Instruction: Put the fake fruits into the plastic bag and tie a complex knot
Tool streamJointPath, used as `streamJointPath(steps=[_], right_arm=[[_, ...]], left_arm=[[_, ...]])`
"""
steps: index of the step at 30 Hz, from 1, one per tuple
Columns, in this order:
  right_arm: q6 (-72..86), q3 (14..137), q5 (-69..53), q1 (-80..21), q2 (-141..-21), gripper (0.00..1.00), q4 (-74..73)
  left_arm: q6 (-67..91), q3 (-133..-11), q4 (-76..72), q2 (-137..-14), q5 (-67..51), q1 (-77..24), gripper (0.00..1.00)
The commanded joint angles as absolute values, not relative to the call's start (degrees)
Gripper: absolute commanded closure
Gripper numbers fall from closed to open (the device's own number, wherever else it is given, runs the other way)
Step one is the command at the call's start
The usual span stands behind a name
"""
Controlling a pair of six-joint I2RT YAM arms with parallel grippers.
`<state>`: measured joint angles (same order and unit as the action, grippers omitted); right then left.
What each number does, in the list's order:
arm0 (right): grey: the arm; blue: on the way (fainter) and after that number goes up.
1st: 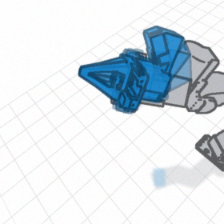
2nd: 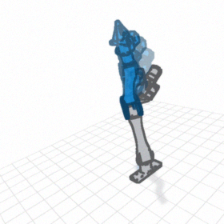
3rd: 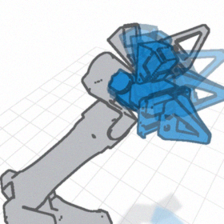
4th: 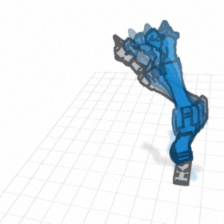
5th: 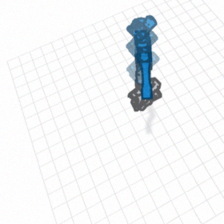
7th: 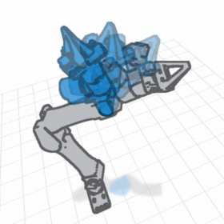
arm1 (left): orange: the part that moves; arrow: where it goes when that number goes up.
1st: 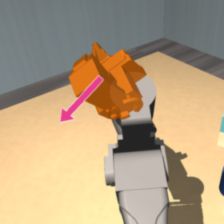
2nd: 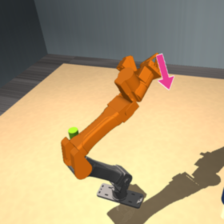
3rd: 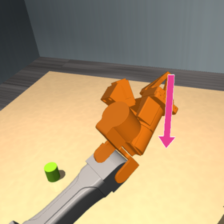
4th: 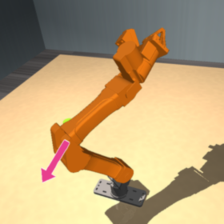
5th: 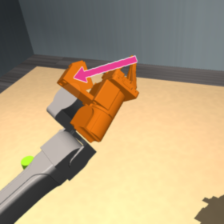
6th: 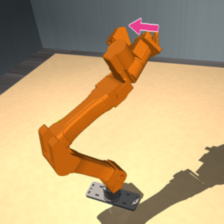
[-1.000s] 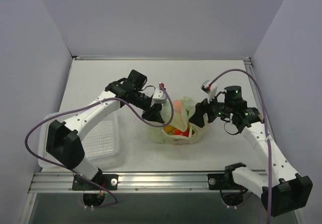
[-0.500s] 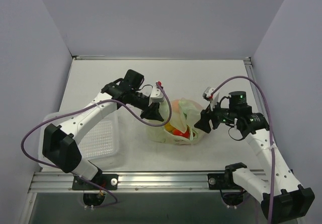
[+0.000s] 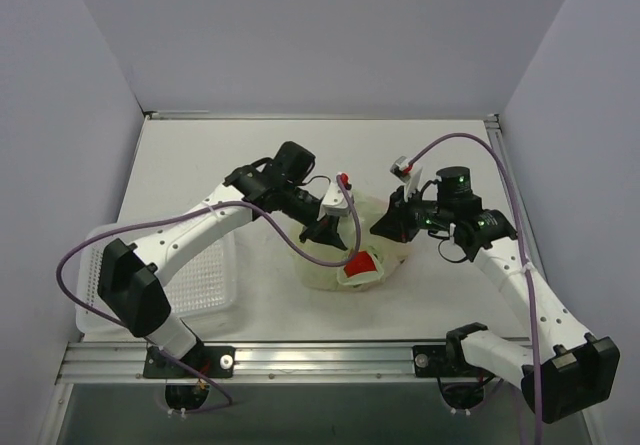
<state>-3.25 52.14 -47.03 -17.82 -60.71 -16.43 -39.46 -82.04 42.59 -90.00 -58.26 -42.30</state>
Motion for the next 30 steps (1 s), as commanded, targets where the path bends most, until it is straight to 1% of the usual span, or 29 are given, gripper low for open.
streamJointPath(steps=[1,4,6,7,8,9,10,12,13,14,15,18,20,21,24,28,30], right_arm=[[1.32,53.09,-49.66,-19.33,-59.94,1.00,-12.75],[0.44,52.38,-51.59,-19.51,-59.24,1.00,-13.36],[0.44,51.77,-52.90,-19.69,-58.80,0.98,-13.71],[-0.87,51.68,-53.43,-19.77,-58.54,0.93,-13.62],[-0.97,51.59,-54.05,-19.78,-58.36,0.88,-13.62],[-1.14,51.33,-54.75,-19.95,-58.27,0.83,-13.62],[-1.23,51.24,-55.89,-19.95,-58.10,0.76,-13.62],[-1.84,50.89,-56.95,-20.04,-57.92,0.71,-13.62],[-2.11,50.63,-57.56,-20.04,-57.66,0.66,-13.62],[-2.63,50.36,-57.92,-20.04,-57.57,0.65,-13.71],[-3.07,50.19,-58.09,-20.04,-57.31,0.61,-13.88],[-5.61,49.57,-59.15,-20.04,-56.52,0.52,-15.02],[-6.94,49.39,-59.32,-20.04,-55.90,0.49,-16.25],[-8.86,49.31,-59.41,-20.04,-55.72,0.44,-16.87],[-9.76,49.04,-58.28,-20.39,-54.84,0.34,-17.05],[-4.42,48.87,-55.90,-21.53,-55.90,0.30,-10.84],[-2.73,48.87,-55.03,-21.80,-56.60,0.30,-9.06]], left_arm=[[-39.99,-88.05,42.01,-94.12,-57.83,-44.56,1.00],[-39.64,-91.13,42.01,-97.20,-57.13,-44.65,0.98],[-39.73,-91.93,41.92,-98.35,-56.95,-44.65,0.97],[-39.64,-92.19,41.66,-98.78,-57.04,-44.56,0.97],[-39.55,-92.37,41.66,-99.22,-57.22,-44.65,0.94],[-39.46,-92.46,41.57,-99.49,-57.22,-44.56,0.93],[-39.29,-92.46,41.22,-99.58,-57.22,-44.56,0.92],[-39.29,-92.29,41.13,-99.76,-57.22,-44.47,0.91],[-39.29,-92.29,40.96,-99.67,-57.39,-44.47,0.90],[-39.46,-92.20,41.04,-99.58,-57.57,-44.39,0.90],[-39.55,-92.02,40.96,-99.49,-57.57,-44.38,0.90],[-40.34,-91.76,40.87,-99.23,-57.83,-44.04,0.90],[-40.96,-91.58,40.87,-99.23,-58.53,-43.77,0.90],[-41.04,-91.58,40.87,-99.23,-58.62,-43.60,0.90],[-40.87,-92.02,40.87,-99.75,-58.54,-43.68,0.90],[-39.47,-93.51,40.87,-101.25,-58.10,-44.56,0.88],[-39.46,-93.69,40.87,-101.69,-57.57,-45.00,0.86]])
